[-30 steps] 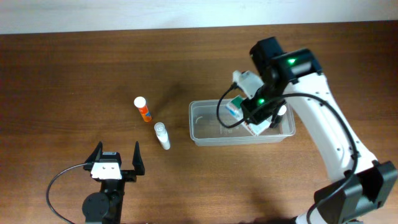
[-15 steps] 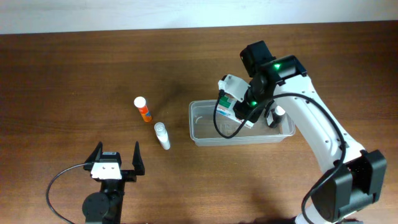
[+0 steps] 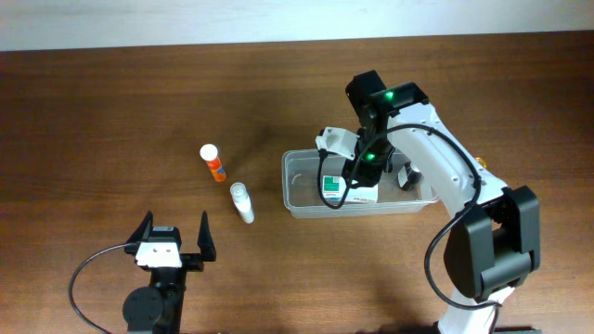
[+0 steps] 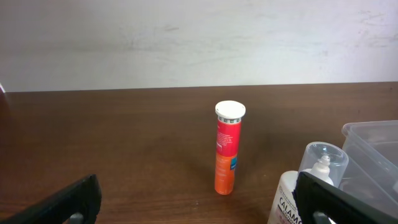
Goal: Pack container
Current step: 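Carry the Panadol box into the container and release it flat, then move the right gripper to the amber jar and grasp it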
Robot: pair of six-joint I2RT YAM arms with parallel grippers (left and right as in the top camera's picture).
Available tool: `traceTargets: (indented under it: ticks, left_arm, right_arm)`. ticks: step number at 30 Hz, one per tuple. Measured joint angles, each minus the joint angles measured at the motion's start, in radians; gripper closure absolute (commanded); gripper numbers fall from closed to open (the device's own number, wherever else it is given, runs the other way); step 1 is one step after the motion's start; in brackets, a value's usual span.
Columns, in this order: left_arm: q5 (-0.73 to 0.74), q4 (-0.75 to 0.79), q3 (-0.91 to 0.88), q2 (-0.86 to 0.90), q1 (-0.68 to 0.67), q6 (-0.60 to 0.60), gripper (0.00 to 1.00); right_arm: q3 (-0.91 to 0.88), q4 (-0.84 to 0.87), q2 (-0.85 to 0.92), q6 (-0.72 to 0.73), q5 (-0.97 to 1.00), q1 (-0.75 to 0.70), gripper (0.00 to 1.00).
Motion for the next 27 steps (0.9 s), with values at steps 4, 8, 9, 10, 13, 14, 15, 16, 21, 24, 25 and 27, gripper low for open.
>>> traceTargets:
  ticks: [4,8,9,10,13,14,15,16,21,24,25,27]
  left_arm:
    - [0.000,0.000,0.000,0.000,0.000,0.000,0.01]
    - [0.000,0.000,0.000,0.000,0.000,0.000,0.00]
    - [0.000,0.000,0.000,0.000,0.000,0.000,0.01]
    - [0.000,0.000,0.000,0.000,0.000,0.000,0.01]
    - [0.000,0.000,0.000,0.000,0.000,0.000,0.01]
    - [0.000,0.000,0.000,0.000,0.000,0.000,0.00]
    - [0.000,0.000,0.000,0.000,0.000,0.000,0.01]
    - [0.000,0.000,0.000,0.000,0.000,0.000,0.01]
    - [0.000,0.000,0.000,0.000,0.000,0.000,0.01]
    - [0.000,0.000,0.000,0.000,0.000,0.000,0.01]
    - [0.000,0.000,0.000,0.000,0.000,0.000,0.01]
    - [0.000,0.000,0.000,0.000,0.000,0.000,0.01]
  right_arm:
    - [0.000,0.008,0.000,0.018,0.053,0.000,0.46]
    - [0.025,-0.017,0.002,0.080,0.097,0.000,0.38]
    - [0.053,-0.034,0.002,0.102,0.103,0.000,0.31]
    - [0.100,-0.058,0.002,0.143,0.109,-0.001,0.23]
    - [0.241,-0.106,0.000,0.231,0.124,-0.011,0.14]
    - [0.314,-0.129,0.000,0.279,0.130,-0.027,0.06]
    - [0.373,-0.141,-0.005,0.320,0.134,-0.050,0.01]
    - [0.416,-0.158,-0.009,0.355,0.138,-0.074,0.02]
    - [0.562,-0.198,-0.040,0.546,0.171,-0.309,0.02]
    - [0.567,-0.217,-0.049,0.653,0.187,-0.484,0.02]
    - [0.558,-0.227,-0.048,0.676,0.187,-0.529,0.02]
    - [0.533,-0.249,-0.046,0.713,0.170,-0.609,0.02]
